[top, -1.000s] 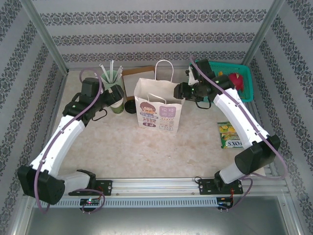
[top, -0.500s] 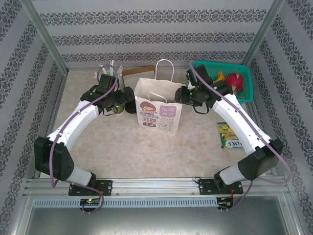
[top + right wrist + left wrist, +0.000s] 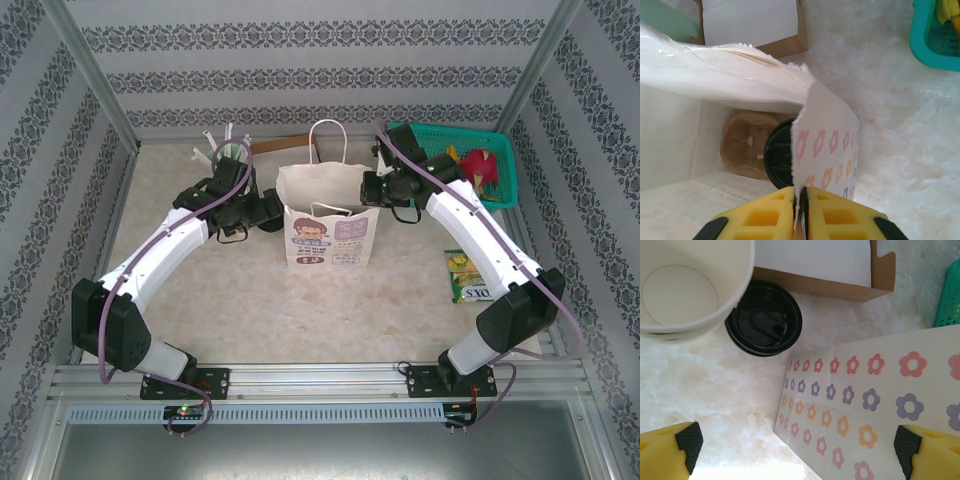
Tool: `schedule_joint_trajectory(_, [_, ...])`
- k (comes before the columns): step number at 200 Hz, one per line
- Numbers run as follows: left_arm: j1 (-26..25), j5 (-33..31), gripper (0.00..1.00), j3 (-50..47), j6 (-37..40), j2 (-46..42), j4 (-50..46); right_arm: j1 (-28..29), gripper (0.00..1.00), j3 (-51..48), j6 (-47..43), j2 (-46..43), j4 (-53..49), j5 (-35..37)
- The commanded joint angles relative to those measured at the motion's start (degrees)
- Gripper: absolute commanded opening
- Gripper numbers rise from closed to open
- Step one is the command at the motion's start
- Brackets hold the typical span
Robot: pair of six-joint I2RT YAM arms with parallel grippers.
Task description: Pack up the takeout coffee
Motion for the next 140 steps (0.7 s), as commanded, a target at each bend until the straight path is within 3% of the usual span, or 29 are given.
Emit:
schedule_joint_trajectory(1, [-0.7, -2.2, 1.0, -1.3, -0.3, -3.7, -2.0, -0.3, 0.13, 2.2, -2.7, 1.2, -0.6, -3.5])
schedule_joint_trajectory(73, [1.3, -6.7, 1.0, -5.7, -3.9, -8.7, -1.3, 1.6, 0.14, 2.2, 3.1, 2.1, 2.1, -7.4])
schedule_joint_trajectory(140, [7.5, -10.9, 1.0, -5.3, -0.2, -15.8, -2.9, 3.8, 0.17, 4.6, 3.9, 4.6, 3.9, -8.7])
